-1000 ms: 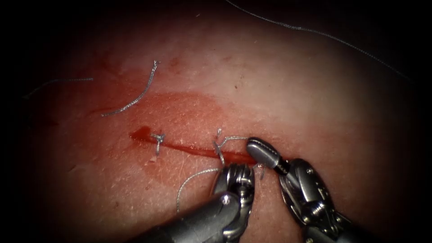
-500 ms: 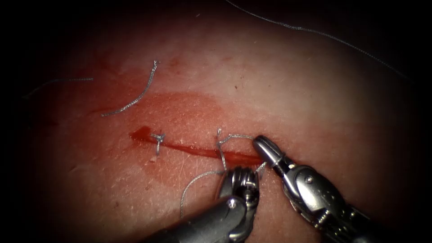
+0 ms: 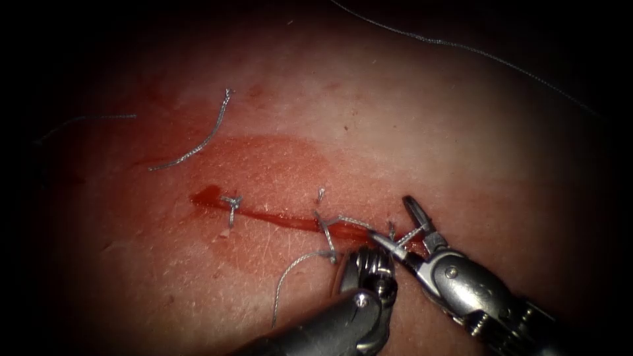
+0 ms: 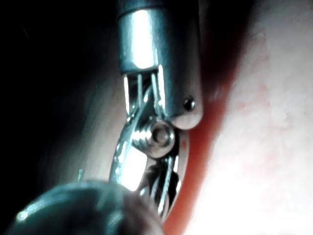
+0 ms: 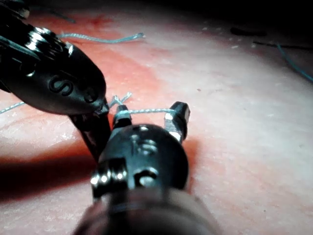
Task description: Wound Closure
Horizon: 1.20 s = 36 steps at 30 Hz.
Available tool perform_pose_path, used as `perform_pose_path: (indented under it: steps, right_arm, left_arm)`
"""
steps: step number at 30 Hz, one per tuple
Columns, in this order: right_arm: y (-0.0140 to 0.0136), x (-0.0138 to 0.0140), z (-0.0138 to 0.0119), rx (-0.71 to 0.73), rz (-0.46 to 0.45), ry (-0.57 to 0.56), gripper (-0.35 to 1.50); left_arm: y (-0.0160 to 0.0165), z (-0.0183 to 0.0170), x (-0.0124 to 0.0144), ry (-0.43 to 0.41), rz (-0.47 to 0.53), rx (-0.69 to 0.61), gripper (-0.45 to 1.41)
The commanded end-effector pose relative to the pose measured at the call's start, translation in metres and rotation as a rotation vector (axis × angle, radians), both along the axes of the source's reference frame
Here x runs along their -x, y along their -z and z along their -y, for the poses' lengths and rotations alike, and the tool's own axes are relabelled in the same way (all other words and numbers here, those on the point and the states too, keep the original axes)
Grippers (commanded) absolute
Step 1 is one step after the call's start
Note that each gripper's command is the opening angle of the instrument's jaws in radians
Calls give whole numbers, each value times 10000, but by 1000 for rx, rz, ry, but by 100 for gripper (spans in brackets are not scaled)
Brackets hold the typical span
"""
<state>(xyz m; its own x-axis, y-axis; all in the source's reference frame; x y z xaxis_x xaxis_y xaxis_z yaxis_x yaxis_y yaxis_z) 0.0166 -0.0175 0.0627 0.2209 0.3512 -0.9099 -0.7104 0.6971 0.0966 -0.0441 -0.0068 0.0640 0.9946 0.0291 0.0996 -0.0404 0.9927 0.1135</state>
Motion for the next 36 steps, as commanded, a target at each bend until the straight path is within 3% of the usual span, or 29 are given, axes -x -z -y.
perform_pose_path:
  steps: [1, 6, 12, 17, 19, 20, 22, 36]
  right_arm:
    - [5, -6, -12, 11, -1, -1, 85]
    - [7, -11, -13, 19, 13, 5, 85]
    - [9, -22, -9, 12, 17, 32, 59]
    - [3, -31, -2, -13, 41, 63, 59]
    - [0, -36, 1, -22, 51, 73, 43]
    - [-2, -39, 2, -29, 57, 80, 24]
    - [-4, -42, 2, -35, 65, 84, 16]
    - [-12, -52, -19, -69, 98, 103, 16]
  left_arm:
    - [6, -11, 5, 4, 3, 6, -45]
    - [4, -10, 4, 3, -2, 0, -45]
    - [2, -7, 2, 1, -7, -8, -45]
    - [-3, -2, 0, -2, -16, -27, -45]
    - [-5, -1, 0, -3, -18, -31, -45]
    - [-5, -1, -1, -3, -19, -34, -45]
    - [-6, -1, -1, -4, -21, -39, -45]
    - [-11, -1, -3, -12, -26, -51, -45]
